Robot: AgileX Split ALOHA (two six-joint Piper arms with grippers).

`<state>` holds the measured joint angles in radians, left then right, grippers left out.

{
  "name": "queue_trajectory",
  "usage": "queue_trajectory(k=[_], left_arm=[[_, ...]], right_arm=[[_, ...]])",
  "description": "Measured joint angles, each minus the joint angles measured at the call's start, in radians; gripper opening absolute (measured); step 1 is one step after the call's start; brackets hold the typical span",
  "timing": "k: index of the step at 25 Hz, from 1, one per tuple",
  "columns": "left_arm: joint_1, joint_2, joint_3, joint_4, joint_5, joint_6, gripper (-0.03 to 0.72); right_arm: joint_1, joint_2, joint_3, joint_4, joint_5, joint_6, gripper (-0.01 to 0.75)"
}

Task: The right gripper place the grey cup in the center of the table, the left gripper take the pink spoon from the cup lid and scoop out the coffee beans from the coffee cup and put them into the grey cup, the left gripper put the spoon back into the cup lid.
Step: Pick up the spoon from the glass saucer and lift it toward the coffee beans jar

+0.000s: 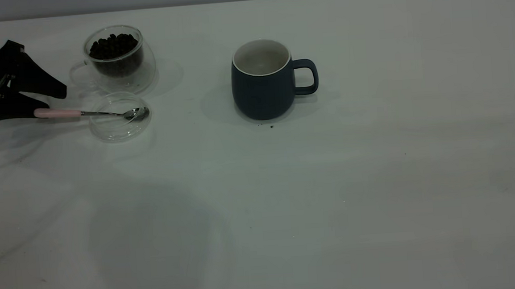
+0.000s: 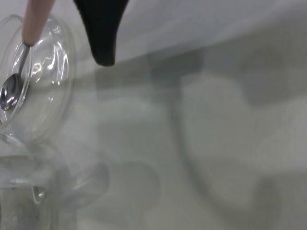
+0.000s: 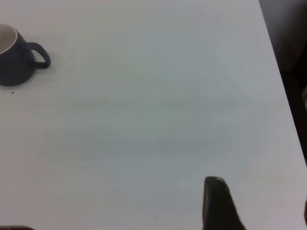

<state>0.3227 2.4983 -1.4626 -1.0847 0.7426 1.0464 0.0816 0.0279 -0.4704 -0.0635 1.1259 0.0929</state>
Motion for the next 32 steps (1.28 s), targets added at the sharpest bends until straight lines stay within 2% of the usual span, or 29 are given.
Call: queue_trajectory(k=[8,18,32], left_arm=[[-0.030,0.000,0.000,-0.006,-0.002,0.000,0.590],[-0.031,0.000,0.000,0.052,-0.001,0.000,0.589],[-0.031,0.029,0.000,0.056,0.033,-0.002,0.588]], right_arm=[[0.000,0.000,0.000,0.000,0.000,0.001,0.455],[0.000,0.000,0.000,0.000,0.000,0.001,0.455],[0.000,0.000,0.000,0.000,0.000,0.001,0.455]])
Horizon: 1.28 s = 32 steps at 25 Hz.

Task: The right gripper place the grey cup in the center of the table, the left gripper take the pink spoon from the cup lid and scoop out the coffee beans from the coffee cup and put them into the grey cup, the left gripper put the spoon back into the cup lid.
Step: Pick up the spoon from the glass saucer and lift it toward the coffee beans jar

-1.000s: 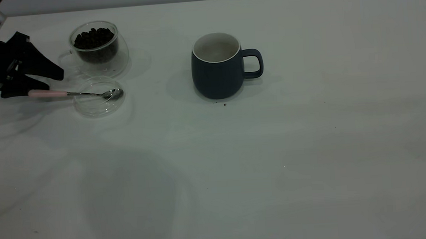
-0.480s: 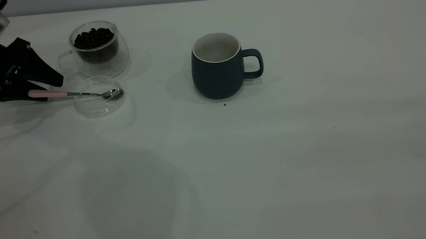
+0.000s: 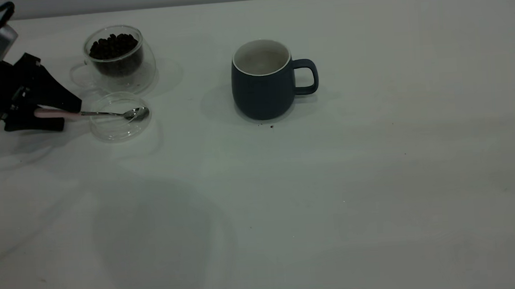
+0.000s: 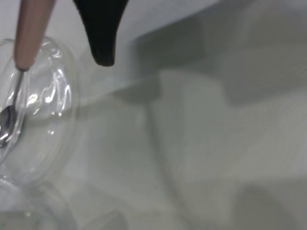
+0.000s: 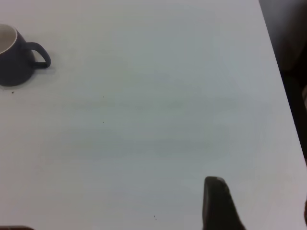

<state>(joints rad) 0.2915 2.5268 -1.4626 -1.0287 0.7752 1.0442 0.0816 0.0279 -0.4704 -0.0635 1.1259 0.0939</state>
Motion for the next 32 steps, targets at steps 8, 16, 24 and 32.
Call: queue_trajectory(k=[8,16,24,32], left_arm=[[0.000,0.007,0.000,-0.002,0.000,0.001,0.588],[0.000,0.007,0.000,-0.003,-0.001,0.001,0.520],[0.007,0.000,-0.001,-0.024,0.060,0.002,0.226],[0.072,-0.027,-0.001,-0.030,0.125,-0.002,0.115]], right_arm=[[0.000,0.000,0.000,0.000,0.000,0.000,0.455],[0.000,0.000,0.000,0.000,0.000,0.000,0.455],[0.000,0.000,0.000,0.000,0.000,0.000,0.455],[0.000,0.000,0.000,0.000,0.000,0.000,0.455]])
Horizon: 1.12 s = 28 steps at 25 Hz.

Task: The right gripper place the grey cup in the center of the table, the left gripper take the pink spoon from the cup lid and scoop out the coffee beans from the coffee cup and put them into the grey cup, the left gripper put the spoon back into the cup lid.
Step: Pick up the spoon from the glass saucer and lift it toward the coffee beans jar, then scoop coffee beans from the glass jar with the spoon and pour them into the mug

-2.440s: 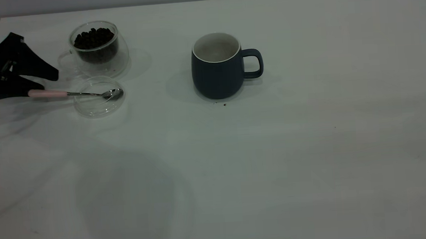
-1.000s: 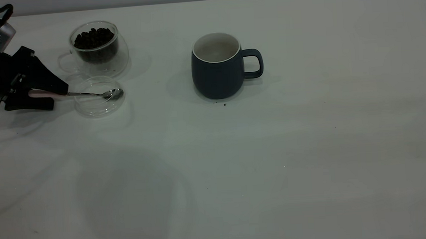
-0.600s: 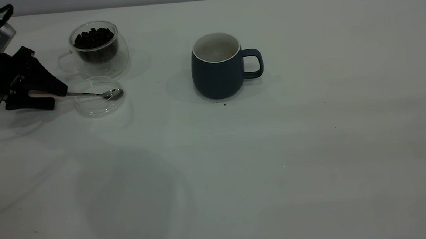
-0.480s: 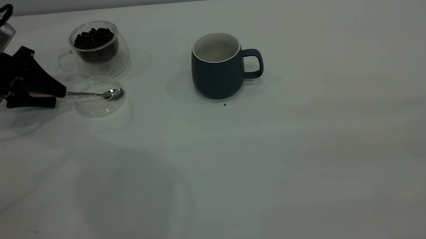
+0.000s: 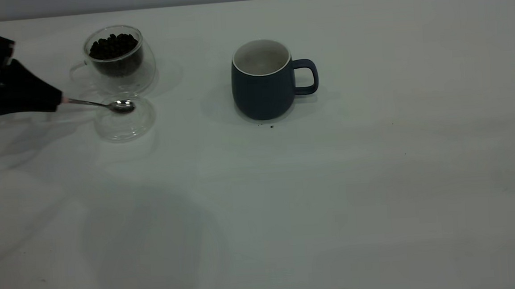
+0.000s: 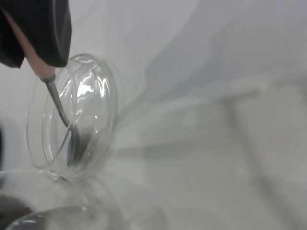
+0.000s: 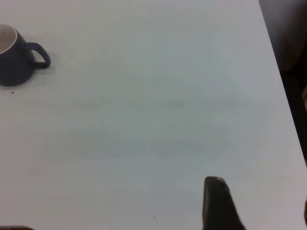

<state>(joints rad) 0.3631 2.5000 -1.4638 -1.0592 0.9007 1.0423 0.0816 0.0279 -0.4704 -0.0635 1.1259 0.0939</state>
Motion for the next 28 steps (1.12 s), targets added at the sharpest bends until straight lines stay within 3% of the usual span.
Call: queue_trajectory(k=[6,14,23,28], left_arm=[[0.025,-0.046,-0.001,0.035,0.062,-0.016,0.115],[0.025,-0.072,-0.100,0.040,0.246,-0.016,0.115],[0.025,-0.072,-0.228,-0.140,0.259,0.006,0.115],[0.016,-0.070,-0.229,-0.138,0.221,0.031,0.115]], right_arm=[[0.000,0.000,0.000,0.000,0.000,0.000,0.455],[0.000,0.000,0.000,-0.001,0.000,0.000,0.455],[0.000,0.000,0.000,-0.001,0.000,0.000,0.455],[0.000,0.000,0.000,-0.001,0.000,0.000,0.455]])
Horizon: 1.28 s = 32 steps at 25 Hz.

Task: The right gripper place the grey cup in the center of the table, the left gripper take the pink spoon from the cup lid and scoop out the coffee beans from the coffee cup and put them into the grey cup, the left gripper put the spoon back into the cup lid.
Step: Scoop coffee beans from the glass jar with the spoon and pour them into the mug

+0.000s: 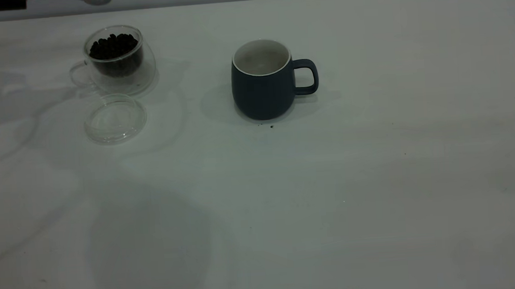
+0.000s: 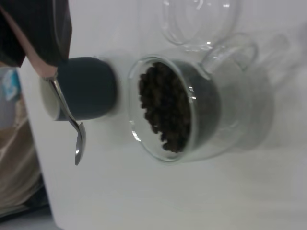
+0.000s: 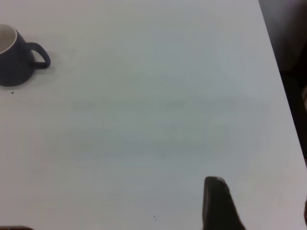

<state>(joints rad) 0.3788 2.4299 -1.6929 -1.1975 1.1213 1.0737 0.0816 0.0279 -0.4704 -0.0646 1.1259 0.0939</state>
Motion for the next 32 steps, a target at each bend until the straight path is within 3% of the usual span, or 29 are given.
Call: queue_trajectory(k=[20,32], left_arm=[[-0.038,0.061,0.000,0.089,-0.166,0.127,0.115],[-0.048,0.087,0.000,0.087,-0.170,0.131,0.115]], right_arm=[[0.000,-0.001,0.000,0.000,0.000,0.000,0.455],[0.000,-0.001,0.000,0.000,0.000,0.000,0.455]])
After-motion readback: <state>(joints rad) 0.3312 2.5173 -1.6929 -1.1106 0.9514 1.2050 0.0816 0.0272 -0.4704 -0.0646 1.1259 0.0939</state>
